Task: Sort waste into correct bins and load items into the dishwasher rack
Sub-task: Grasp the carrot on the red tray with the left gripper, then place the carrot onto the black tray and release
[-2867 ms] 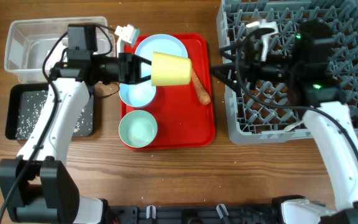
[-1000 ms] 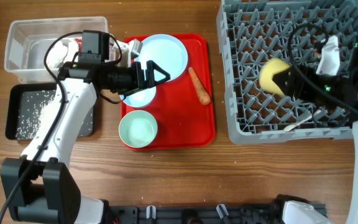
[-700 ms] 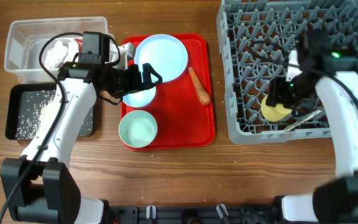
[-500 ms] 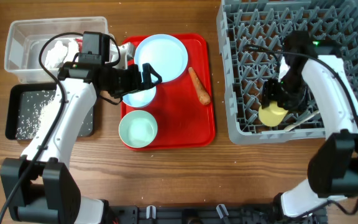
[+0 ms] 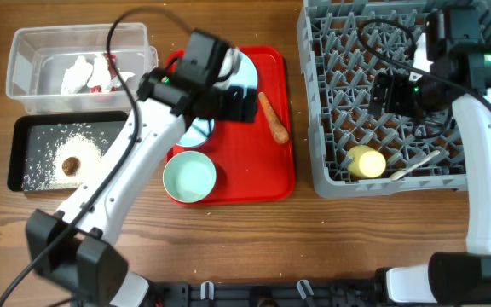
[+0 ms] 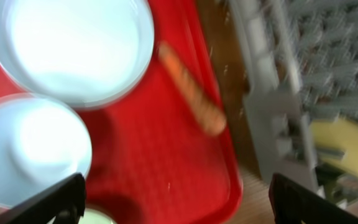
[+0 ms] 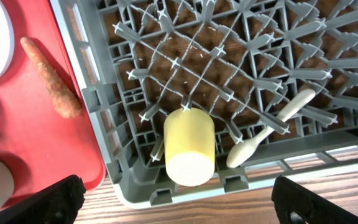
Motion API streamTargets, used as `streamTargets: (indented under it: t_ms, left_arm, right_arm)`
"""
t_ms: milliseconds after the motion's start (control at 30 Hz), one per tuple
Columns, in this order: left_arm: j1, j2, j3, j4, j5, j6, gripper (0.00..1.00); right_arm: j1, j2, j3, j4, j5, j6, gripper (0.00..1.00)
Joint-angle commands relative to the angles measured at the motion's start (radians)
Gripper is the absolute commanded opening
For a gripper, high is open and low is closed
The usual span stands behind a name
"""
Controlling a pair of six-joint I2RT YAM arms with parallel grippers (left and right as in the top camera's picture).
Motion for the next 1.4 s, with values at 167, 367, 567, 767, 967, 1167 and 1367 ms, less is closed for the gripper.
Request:
streamTargets:
  t_ms: [167,367,567,767,967,1167,1367]
  left_arm:
    - [-0.057,0.463,0.311,-0.051,-0.187,-0.243,0.92]
    - [-0.103,0.583,0.311,0.045,-0.169,-0.35,0.84]
    - [-0.108,0.665,0.31,0.125,-0.084,-0.377,0.77]
    - [-0.111,0.724,0.309,0.132,-0.026,-0.395,0.49]
    - [-0.119,0.721,0.311,0.108,0.022,-0.394,0.05]
    - [-0.057,0.557,0.36,-0.04,0.079,-0.293,0.04]
    - [0.161,0.203,0.394,-0.304,0.022,-0.232,0.04]
  right_arm:
    - [0.003,-0.007,0.009,-0.016,0.016,0.01,1.0]
    - [0.003,-0.007,0.007,-0.008,0.016,0.0,1.0]
    - [0.003,-0.007,0.007,-0.02,0.016,-0.015,1.0]
    - [0.003,-0.007,0.007,-0.019,0.016,-0.018,1.0]
    - [0.003,-0.007,0.007,-0.013,0.016,-0.026,1.0]
    - [0.003,-0.007,0.007,0.006,0.017,-0.027,1.0]
    - [0.003,-0.007,0.007,0.022,0.017,-0.034,1.0]
